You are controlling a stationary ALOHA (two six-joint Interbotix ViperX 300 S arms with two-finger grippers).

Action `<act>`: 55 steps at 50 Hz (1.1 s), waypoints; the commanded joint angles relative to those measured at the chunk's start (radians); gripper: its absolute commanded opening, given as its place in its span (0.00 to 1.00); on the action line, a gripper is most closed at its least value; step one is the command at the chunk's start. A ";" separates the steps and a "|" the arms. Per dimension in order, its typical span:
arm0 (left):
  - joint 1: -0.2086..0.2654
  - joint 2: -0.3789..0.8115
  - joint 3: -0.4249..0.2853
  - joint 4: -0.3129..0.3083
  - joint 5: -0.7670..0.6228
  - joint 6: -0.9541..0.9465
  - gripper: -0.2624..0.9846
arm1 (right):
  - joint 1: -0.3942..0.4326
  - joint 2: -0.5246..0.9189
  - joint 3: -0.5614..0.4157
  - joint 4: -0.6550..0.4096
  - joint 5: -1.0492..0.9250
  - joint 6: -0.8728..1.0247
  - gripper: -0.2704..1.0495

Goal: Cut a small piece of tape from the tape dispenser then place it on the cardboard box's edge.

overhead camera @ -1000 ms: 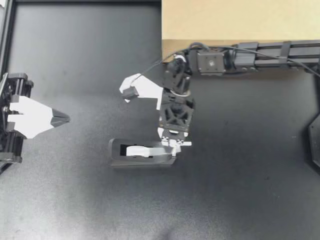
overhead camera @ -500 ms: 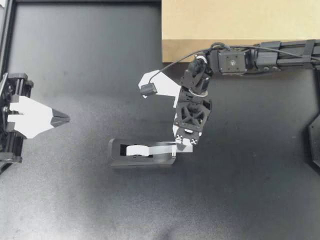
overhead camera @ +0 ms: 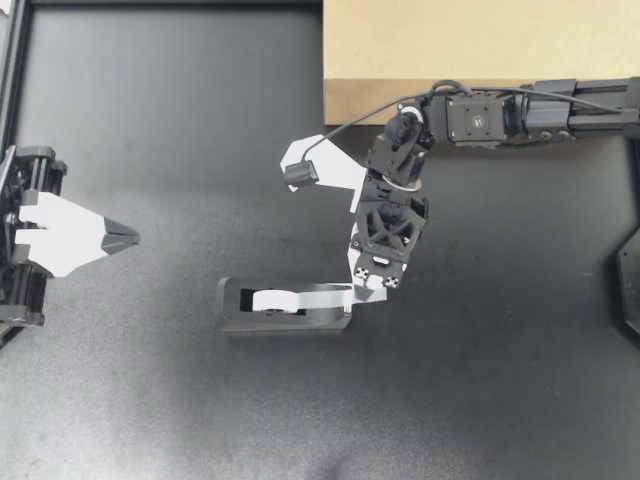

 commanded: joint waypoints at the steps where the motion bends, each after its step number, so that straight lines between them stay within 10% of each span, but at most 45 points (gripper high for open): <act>1: -0.002 0.005 -0.012 0.000 -0.009 0.002 0.11 | -0.006 -0.032 -0.003 0.008 0.005 -0.003 0.15; 39: -0.002 0.028 -0.011 -0.002 -0.009 -0.002 0.11 | 0.028 0.029 0.091 -0.002 -0.163 -0.006 0.15; 55: 0.002 0.160 -0.057 -0.044 -0.017 -0.005 0.11 | 0.028 -0.218 0.101 -0.110 -0.284 0.017 0.14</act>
